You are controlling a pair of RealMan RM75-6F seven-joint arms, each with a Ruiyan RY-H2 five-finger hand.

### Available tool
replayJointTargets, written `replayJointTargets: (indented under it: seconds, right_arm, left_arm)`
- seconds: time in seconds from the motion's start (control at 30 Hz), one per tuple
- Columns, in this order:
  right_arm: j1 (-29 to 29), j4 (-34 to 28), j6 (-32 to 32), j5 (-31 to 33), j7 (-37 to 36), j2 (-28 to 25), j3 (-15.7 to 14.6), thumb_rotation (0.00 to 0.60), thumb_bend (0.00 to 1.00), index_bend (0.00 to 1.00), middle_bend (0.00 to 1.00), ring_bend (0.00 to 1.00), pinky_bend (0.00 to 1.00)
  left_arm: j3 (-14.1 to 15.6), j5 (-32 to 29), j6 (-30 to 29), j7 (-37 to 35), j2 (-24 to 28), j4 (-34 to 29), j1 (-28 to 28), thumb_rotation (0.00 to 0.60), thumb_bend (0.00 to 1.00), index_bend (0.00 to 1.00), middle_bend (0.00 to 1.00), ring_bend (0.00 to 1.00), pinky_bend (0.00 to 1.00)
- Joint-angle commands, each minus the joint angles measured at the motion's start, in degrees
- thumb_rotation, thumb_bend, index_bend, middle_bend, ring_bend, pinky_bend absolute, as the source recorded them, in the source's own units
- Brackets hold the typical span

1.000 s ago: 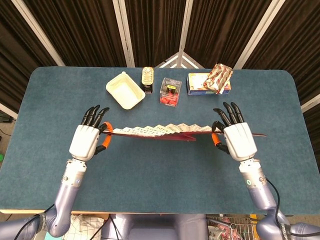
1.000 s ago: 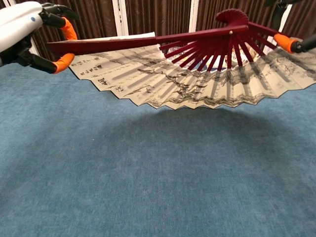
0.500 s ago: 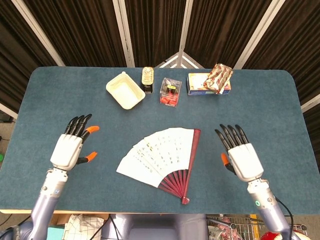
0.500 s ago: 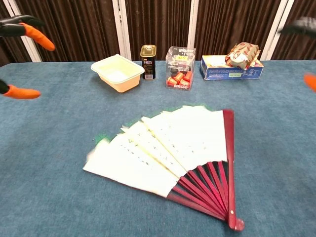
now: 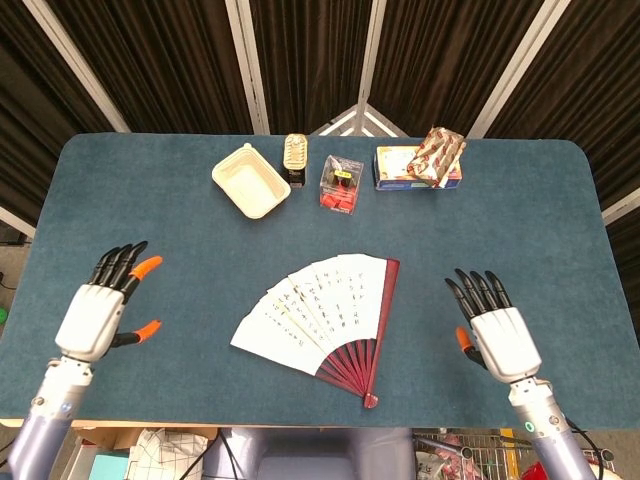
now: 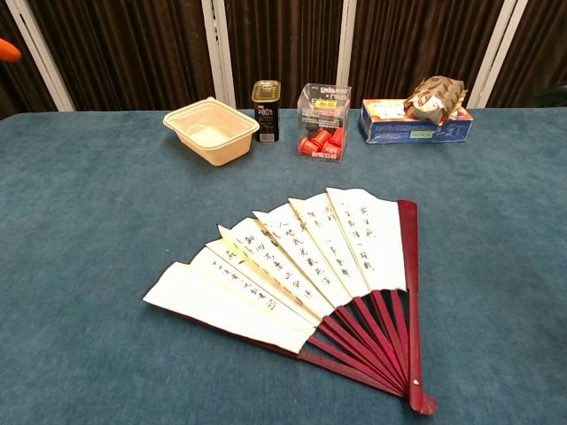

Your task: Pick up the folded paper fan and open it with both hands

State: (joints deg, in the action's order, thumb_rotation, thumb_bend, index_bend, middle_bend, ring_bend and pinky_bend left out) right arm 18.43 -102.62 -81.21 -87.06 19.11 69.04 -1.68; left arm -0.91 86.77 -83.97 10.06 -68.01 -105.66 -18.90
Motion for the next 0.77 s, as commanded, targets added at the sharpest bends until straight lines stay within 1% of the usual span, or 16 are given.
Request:
replayJointTargets:
  seconds: [0.03, 0.17, 0.3, 0.4, 0.43, 0.53, 0.63, 0.77]
  right_arm:
    - [-1.3, 1.3, -1.0, -0.3, -1.0, 0.0, -0.7, 0.6, 0.49, 0.0, 0.0, 0.0, 0.0]
    - [-3.9, 2.3, -3.2, -0.4, -3.5, 0.3, -1.7, 0.6, 0.49, 0.0, 0.0, 0.0, 0.0]
    - [-6.7, 2.3, -5.0, 0.2, -5.7, -0.1, -2.9, 0.6, 0.49, 0.0, 0.0, 0.0, 0.0]
    - [-9.1, 0.0, -5.5, 1.8, -8.6, -1.3, -4.2, 0.6, 0.49, 0.0, 0.0, 0.0, 0.0]
    - [-9.7, -0.7, -5.6, 2.1, -9.4, -1.9, -4.6, 0.6, 0.47, 0.0, 0.0, 0.0, 0.0]
    - [-10.9, -2.1, -5.9, 2.3, -10.3, -3.7, -5.5, 0.6, 0.41, 0.0, 0.0, 0.0, 0.0]
    - [-11.8, -1.9, -7.2, 1.3, -10.3, -4.7, -5.6, 0.6, 0.37, 0.0, 0.0, 0.0, 0.0]
    - [-12.5, -1.2, -7.6, 1.0, -10.7, -4.2, -5.2, 0.6, 0.36, 0.0, 0.0, 0.0, 0.0]
  left_arm:
    - [1.8, 1.0, -1.2, -1.1, 1.9, -0.1, 1.9, 0.6, 0.1, 0.11, 0.0, 0.0, 0.0]
    - [4.8, 2.2, -3.0, -2.8, 4.2, 1.0, 5.2, 0.6, 0.1, 0.08, 0.0, 0.0, 0.0]
    - [7.3, 3.8, -5.1, -4.1, 5.3, 4.2, 8.2, 0.6, 0.06, 0.05, 0.0, 0.0, 0.0]
    - [8.9, 4.8, -6.5, -5.9, 5.9, 7.4, 10.3, 0.6, 0.04, 0.03, 0.0, 0.0, 0.0]
    - [9.2, 4.7, -6.8, -6.3, 6.0, 8.5, 10.9, 0.6, 0.04, 0.02, 0.0, 0.0, 0.0]
    - [9.6, 4.3, -7.5, -7.4, 6.2, 11.0, 12.3, 0.6, 0.02, 0.0, 0.0, 0.0, 0.0]
    - [8.9, 4.1, -8.7, -8.6, 6.3, 12.8, 13.1, 0.6, 0.01, 0.0, 0.0, 0.0, 0.0]
    - [7.8, 4.3, -9.6, -9.8, 5.5, 14.4, 13.5, 0.6, 0.01, 0.0, 0.0, 0.0, 0.0]
